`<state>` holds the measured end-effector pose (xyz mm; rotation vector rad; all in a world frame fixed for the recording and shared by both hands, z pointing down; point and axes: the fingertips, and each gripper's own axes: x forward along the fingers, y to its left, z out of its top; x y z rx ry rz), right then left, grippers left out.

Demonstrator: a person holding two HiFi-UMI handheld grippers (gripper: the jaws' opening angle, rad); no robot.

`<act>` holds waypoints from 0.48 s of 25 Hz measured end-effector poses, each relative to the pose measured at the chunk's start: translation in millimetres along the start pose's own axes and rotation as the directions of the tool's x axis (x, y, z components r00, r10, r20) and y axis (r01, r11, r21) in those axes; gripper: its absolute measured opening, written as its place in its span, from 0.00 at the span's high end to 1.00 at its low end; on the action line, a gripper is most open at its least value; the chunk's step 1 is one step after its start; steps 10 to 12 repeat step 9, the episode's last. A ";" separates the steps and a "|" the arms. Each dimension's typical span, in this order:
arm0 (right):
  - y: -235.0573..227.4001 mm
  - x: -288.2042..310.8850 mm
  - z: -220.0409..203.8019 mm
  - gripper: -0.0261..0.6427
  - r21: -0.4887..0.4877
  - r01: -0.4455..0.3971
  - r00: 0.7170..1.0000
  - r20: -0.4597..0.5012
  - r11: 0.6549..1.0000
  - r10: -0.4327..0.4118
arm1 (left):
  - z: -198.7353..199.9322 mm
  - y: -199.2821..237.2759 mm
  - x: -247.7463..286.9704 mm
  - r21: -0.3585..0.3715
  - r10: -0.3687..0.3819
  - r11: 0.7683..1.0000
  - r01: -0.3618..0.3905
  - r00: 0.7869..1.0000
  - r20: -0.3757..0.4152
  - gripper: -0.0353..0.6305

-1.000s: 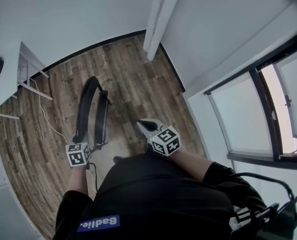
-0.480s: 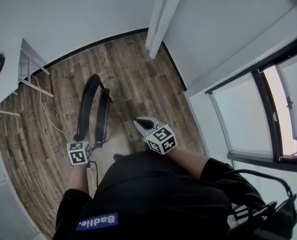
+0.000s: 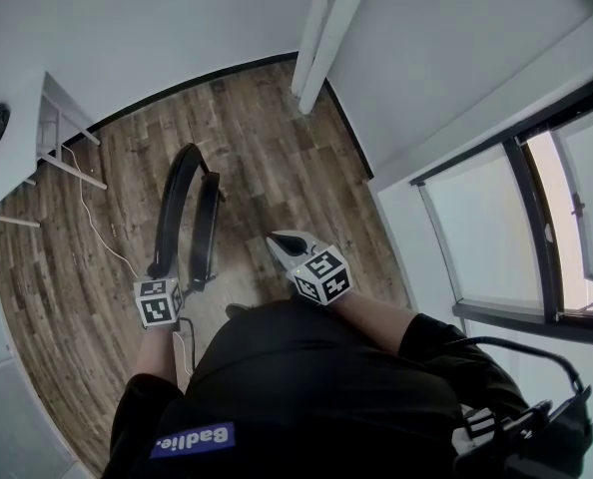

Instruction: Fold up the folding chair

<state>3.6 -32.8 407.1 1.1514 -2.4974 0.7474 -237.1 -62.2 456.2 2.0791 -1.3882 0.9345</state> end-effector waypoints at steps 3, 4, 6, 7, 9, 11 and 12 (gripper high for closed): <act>1.3 -0.2 -1.1 0.96 0.001 -0.001 1.000 0.002 1.000 0.001 | -1.7 -0.7 -1.0 0.002 0.000 1.000 0.000 1.000 0.001 0.85; 1.1 -0.7 -1.3 0.96 0.003 -0.001 1.000 0.002 1.000 0.001 | -1.6 -1.2 -1.2 0.003 0.001 1.000 -0.001 1.000 0.002 0.85; -0.3 -2.0 -1.1 0.96 0.008 -0.003 1.000 0.003 1.000 0.003 | -0.1 -2.4 -1.2 0.005 0.002 1.000 -0.002 1.000 0.003 0.85; -1.1 -2.5 -1.0 0.96 0.010 -0.003 1.000 0.003 1.000 0.003 | 0.5 -2.8 -1.1 0.006 0.003 1.000 -0.003 1.000 0.002 0.85; -2.3 -3.3 -1.0 0.96 0.015 -0.004 1.000 0.003 1.000 0.004 | 1.2 -3.4 -1.2 0.008 0.005 1.000 -0.005 1.000 0.000 0.85; -2.3 -3.3 -1.0 0.96 0.015 -0.004 1.000 0.003 1.000 0.004 | 1.2 -3.4 -1.2 0.008 0.005 1.000 -0.005 1.000 0.000 0.85; -2.3 -3.3 -1.0 0.96 0.015 -0.004 1.000 0.003 1.000 0.004 | 1.2 -3.4 -1.2 0.008 0.005 1.000 -0.005 1.000 0.000 0.85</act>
